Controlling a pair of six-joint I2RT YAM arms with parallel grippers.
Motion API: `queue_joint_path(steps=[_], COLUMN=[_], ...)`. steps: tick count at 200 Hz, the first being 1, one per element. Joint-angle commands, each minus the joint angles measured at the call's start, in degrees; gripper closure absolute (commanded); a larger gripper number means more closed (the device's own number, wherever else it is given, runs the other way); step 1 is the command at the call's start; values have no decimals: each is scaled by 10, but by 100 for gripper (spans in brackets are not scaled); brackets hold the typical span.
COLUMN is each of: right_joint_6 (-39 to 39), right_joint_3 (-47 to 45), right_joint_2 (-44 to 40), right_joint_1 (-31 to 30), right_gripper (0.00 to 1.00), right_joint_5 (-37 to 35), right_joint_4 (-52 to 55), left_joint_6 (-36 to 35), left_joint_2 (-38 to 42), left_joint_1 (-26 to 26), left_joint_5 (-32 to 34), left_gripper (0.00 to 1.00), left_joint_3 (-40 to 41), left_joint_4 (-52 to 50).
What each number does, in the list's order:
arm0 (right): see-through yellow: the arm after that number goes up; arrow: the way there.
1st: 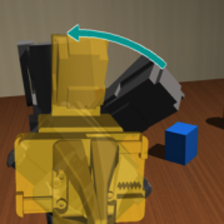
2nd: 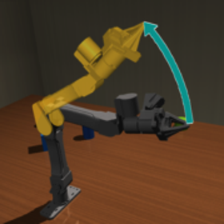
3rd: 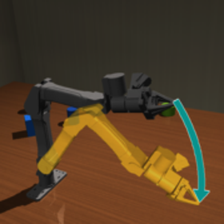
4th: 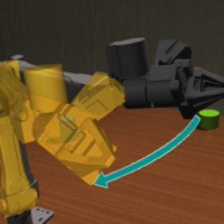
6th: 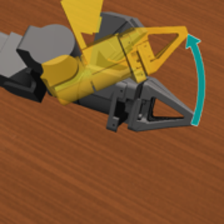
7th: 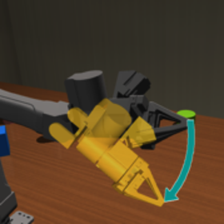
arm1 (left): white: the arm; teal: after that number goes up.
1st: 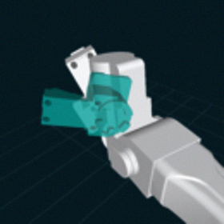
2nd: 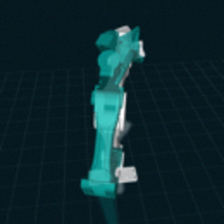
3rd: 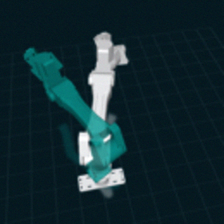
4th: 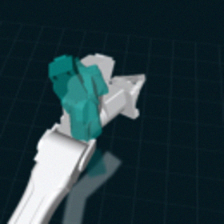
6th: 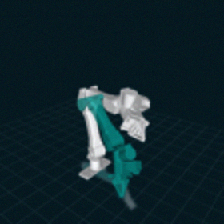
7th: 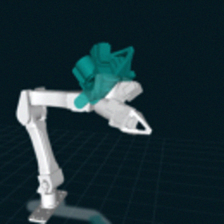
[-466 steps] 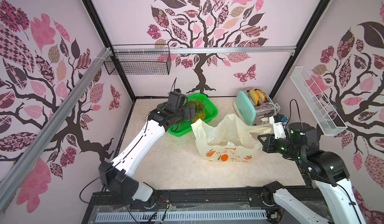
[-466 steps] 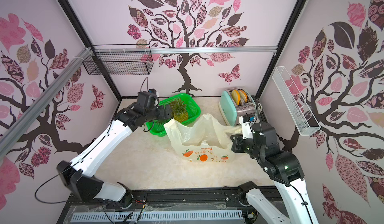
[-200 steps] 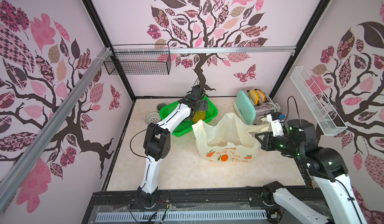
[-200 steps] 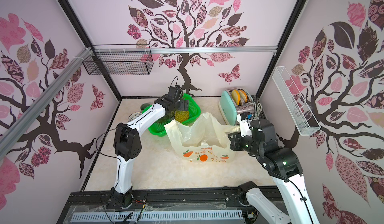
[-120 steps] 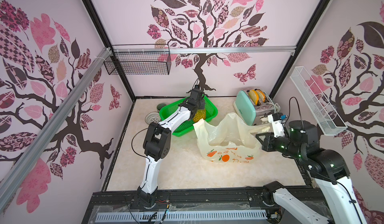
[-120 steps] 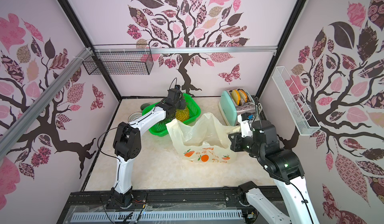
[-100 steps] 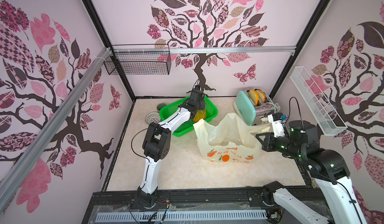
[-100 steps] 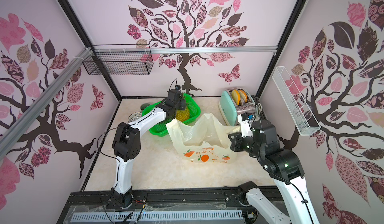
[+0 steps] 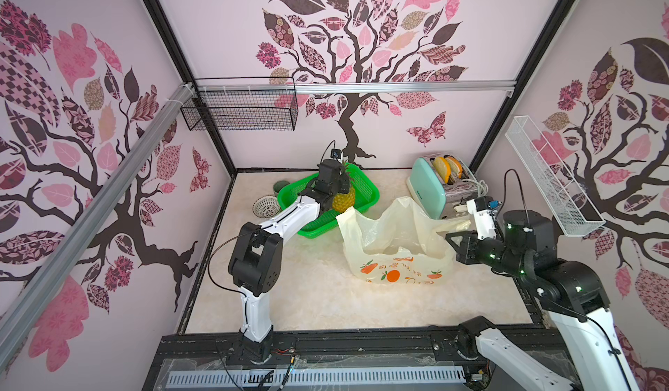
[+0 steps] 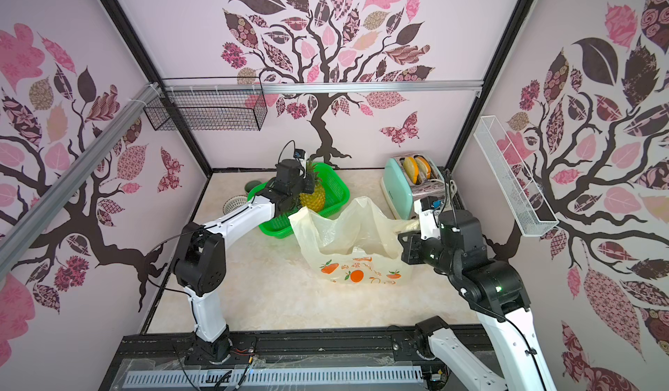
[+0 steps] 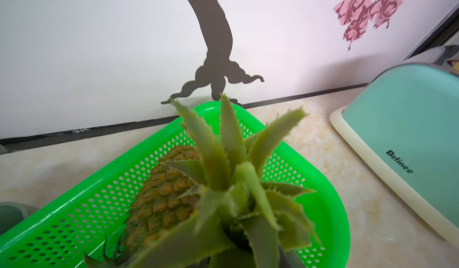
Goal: Place the pineapple into a plastic bag & tie a knot
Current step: Pick up the pineapple from the basket, then place the pineapple in the plastic bag.
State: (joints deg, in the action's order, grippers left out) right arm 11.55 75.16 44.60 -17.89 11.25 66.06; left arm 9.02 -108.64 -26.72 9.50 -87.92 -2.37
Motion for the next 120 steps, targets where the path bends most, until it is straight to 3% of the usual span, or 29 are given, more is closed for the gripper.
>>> queue_joint_path(steps=[1, 67, 120], right_joint_6=[5, -1, -3], right_joint_3=[9, 9, 14], right_joint_2=[-1, -2, -3], right_joint_1=[-2, -2, -3], right_gripper=[100, 100, 100], right_joint_5=[-9, -17, -27], right_joint_4=[-13, -8, -10], left_joint_6=[-11, -8, 14], left_joint_2=[63, 135, 239], left_joint_1=[15, 21, 21], left_joint_5=[-3, -27, -28], left_gripper=[100, 100, 100], left_joint_3=[-9, -21, -18], left_joint_4=[103, 104, 106])
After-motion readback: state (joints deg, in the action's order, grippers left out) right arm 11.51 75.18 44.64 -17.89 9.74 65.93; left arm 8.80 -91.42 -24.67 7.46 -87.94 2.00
